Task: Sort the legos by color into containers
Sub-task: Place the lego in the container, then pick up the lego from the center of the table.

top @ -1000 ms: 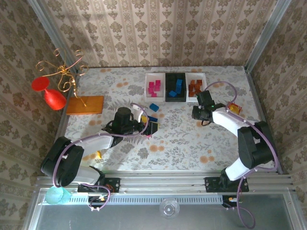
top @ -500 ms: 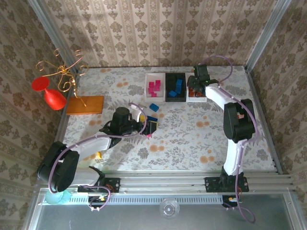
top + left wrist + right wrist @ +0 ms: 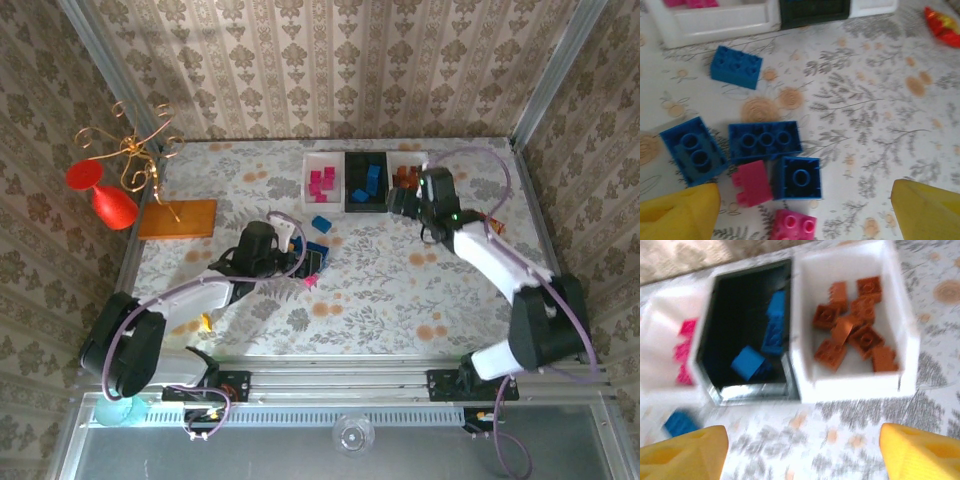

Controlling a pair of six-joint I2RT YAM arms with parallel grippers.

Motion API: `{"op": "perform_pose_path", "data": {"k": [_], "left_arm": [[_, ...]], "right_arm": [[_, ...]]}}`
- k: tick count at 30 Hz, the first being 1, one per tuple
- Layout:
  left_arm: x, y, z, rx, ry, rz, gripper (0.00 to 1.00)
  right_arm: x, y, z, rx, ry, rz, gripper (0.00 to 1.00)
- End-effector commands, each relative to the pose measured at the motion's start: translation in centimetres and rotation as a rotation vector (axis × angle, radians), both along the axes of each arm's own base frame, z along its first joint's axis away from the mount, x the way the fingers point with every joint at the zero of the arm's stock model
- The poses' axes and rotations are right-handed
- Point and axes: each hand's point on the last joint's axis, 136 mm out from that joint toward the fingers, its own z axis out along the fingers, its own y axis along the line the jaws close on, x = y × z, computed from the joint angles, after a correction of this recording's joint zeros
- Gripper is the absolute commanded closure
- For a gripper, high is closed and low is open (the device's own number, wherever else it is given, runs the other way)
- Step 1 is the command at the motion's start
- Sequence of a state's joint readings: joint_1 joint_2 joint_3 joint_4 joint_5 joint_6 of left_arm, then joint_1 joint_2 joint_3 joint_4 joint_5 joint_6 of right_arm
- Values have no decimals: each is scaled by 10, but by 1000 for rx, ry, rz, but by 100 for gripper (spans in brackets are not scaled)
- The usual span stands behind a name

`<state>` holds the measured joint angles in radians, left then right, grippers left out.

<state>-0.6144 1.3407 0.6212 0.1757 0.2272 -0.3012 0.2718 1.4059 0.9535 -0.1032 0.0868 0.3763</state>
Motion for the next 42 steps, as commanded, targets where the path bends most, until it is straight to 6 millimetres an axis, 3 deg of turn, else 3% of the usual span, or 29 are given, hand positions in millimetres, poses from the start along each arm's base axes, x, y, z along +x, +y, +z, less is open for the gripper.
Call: {"op": "perform_pose_path", "data": {"k": [1, 5, 9, 15, 28, 38, 42], "left_arm": [[4, 15, -15, 123, 54, 63, 14], [-20, 6, -27, 137, 96, 11, 16], [-38, 0, -45, 232, 100, -71, 17], [-31, 0, -63, 328, 111, -86, 22], [-31, -21, -91, 422, 115, -147, 52], [-38, -19, -84, 390, 54, -106, 70], [-32, -23, -52, 322, 3, -75, 74]], "right_arm": [[-35, 15, -15, -16, 1, 112, 15], [-59, 14, -26, -4, -25, 136, 11], [-66, 13, -26, 24, -92, 131, 9], [-70, 16, -29, 47, -89, 139, 9], [-79, 27, -23, 86, -112, 200, 9], [-76, 29, -29, 88, -94, 199, 9], [-76, 28, -29, 85, -96, 195, 8]]}}
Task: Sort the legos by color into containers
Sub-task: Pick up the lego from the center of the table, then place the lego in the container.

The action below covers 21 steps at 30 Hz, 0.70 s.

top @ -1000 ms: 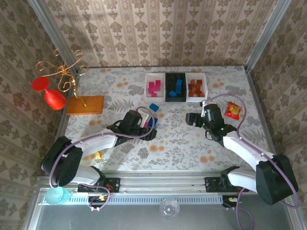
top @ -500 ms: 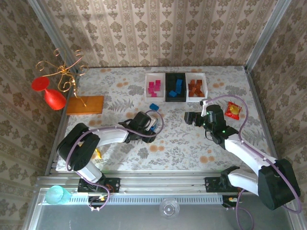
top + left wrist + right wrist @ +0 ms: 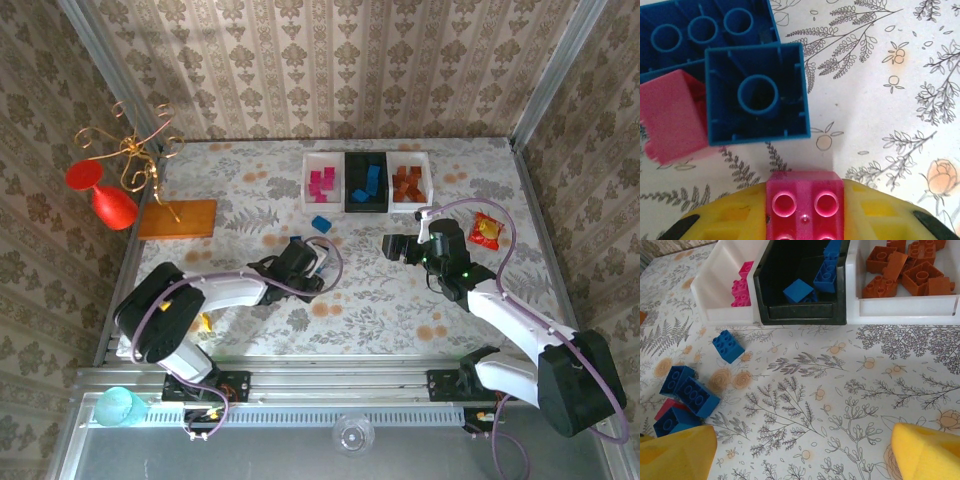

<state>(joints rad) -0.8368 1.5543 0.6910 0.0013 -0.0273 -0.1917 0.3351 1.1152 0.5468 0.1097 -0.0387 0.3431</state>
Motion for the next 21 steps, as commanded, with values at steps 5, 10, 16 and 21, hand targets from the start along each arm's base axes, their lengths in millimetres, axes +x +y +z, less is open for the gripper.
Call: {"op": "perform_pose_path", "data": {"k": [5, 10, 16, 21], "left_arm": [[24, -21, 88, -216, -160, 49, 75], [73, -40, 119, -275, -196, 84, 76], [139, -79, 125, -323, -177, 89, 76], [179, -105, 133, -339, -186, 80, 76]], "right_arm": [[1, 4, 4, 18, -21, 4, 9], [-2, 0, 11, 22, -49, -12, 8], [-7, -9, 19, 28, -96, -52, 8], [-9, -16, 21, 19, -104, -83, 8]]}}
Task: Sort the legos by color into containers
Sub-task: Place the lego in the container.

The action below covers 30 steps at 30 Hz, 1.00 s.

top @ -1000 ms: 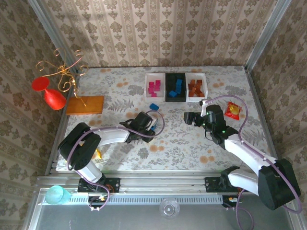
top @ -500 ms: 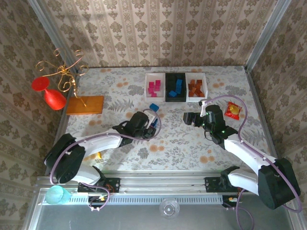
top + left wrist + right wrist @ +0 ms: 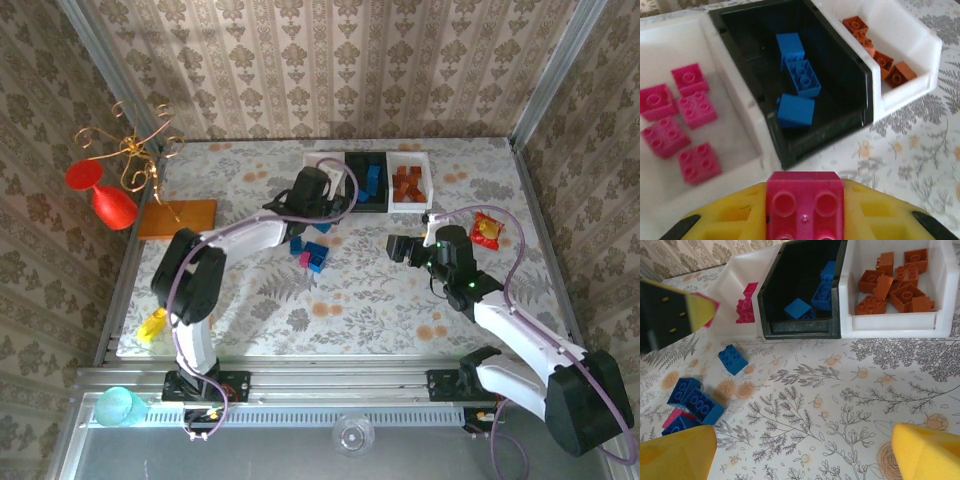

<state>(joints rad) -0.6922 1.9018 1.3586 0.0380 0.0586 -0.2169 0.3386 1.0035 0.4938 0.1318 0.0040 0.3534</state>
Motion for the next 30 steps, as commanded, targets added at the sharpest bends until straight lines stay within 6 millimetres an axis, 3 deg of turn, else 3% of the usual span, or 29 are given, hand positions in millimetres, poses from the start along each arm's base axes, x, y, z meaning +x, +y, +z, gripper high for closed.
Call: {"op": "perform_pose_path", "data": {"k": [1, 8, 16, 21, 26, 30], "left_arm": [[15, -16, 13, -35, 11, -25, 76], [48, -24, 11, -30, 2, -2, 76], [90, 15, 9, -5, -22, 123, 75], [109, 31, -3, 16, 4, 167, 65], [112, 42, 11, 46, -12, 184, 45], [84, 54, 25, 35, -10, 170, 36]], "right_arm": [[0, -7, 3, 4, -23, -48, 8], [1, -7, 1, 4, -15, -51, 8], [3, -7, -1, 1, -8, -55, 8], [3, -7, -2, -2, -4, -53, 8], [3, -6, -4, -4, 4, -51, 8], [3, -6, -3, -3, 2, -51, 8]]}}
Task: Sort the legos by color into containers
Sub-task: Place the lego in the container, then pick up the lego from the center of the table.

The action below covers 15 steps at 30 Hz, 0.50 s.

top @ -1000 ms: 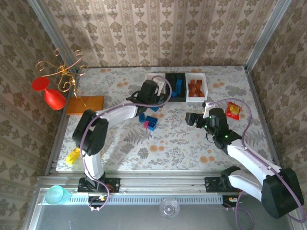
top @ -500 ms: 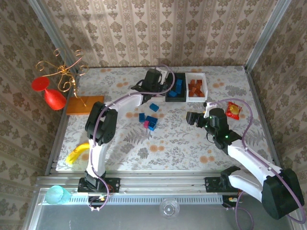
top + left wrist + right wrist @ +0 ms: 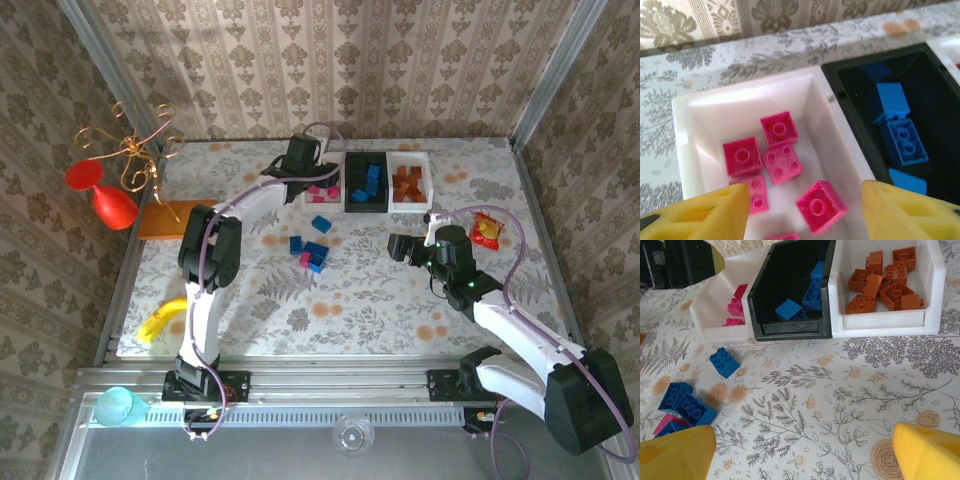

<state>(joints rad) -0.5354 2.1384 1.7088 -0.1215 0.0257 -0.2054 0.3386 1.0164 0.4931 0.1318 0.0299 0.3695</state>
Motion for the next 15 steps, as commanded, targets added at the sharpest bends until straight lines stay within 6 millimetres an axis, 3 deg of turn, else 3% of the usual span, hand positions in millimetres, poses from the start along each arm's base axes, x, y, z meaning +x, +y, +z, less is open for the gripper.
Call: {"op": "perform_pose_path", "data": {"k": [1, 6, 10, 12, 15], "left_arm": [[-31, 12, 33, -21, -23, -14, 36], [-110, 43, 12, -41, 25, -29, 35], [-176, 46, -8, -35, 90, -115, 34], [-198, 41, -15, 3, 103, -155, 33], [-214, 36, -30, 89, 132, -193, 32]], "right_arm": [[1, -2, 2, -2, -14, -20, 8], [1, -2, 3, -3, -17, -18, 8], [3, 0, -2, -1, -3, -14, 8], [5, 1, -4, -2, 5, -11, 8], [5, 1, -6, -3, 12, -12, 8]]}}
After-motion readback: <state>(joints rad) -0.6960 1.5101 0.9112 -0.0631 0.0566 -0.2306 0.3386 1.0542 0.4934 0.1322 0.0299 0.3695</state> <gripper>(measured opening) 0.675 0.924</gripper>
